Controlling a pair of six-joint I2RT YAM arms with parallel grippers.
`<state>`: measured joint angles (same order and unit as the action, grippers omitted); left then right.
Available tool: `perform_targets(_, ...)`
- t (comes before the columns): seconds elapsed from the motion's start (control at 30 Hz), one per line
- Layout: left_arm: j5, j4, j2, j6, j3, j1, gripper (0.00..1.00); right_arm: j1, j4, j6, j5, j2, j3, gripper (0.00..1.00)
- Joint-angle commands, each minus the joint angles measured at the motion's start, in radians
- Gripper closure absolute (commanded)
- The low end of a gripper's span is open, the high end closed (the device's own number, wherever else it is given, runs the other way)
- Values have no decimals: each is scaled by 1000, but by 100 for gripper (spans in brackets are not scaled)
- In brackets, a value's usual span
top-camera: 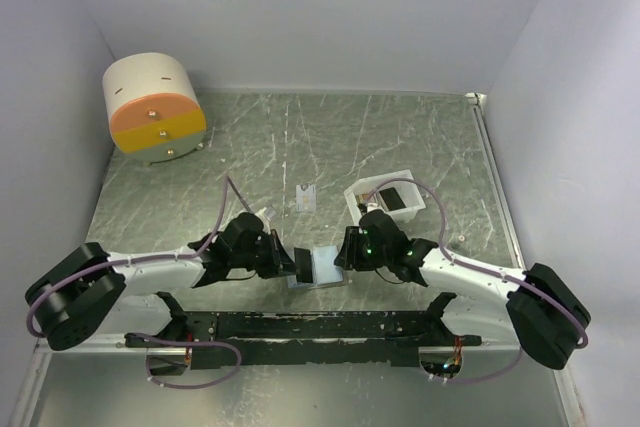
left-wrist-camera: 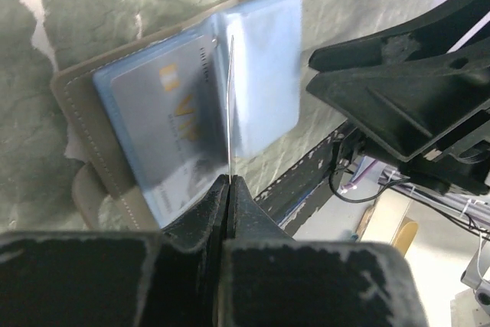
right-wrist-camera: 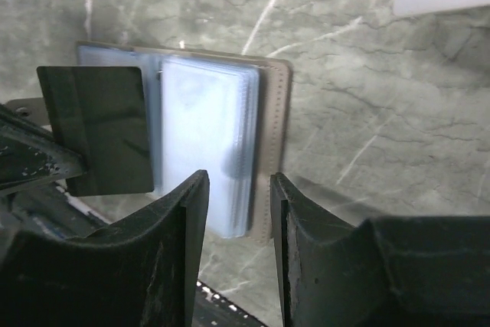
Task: Put the credit cards into the card holder
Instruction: Insert the credit card into the card holder.
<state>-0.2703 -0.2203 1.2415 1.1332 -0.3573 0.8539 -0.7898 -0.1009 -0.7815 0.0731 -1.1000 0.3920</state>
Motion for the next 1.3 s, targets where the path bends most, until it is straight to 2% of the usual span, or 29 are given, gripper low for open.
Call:
perform_targets(0.0, -60, -59, 31, -4, 6, -8, 93, -21, -8, 27, -78, -30, 19, 62)
perform_targets(0.6, -134, -194, 124, 12, 35, -20, 93, -49, 31, 18, -84, -63, -21, 70)
perform_targets(1.27, -128, -157, 71, 16, 13, -24, 93, -55, 2, 32, -115, -46, -27, 77)
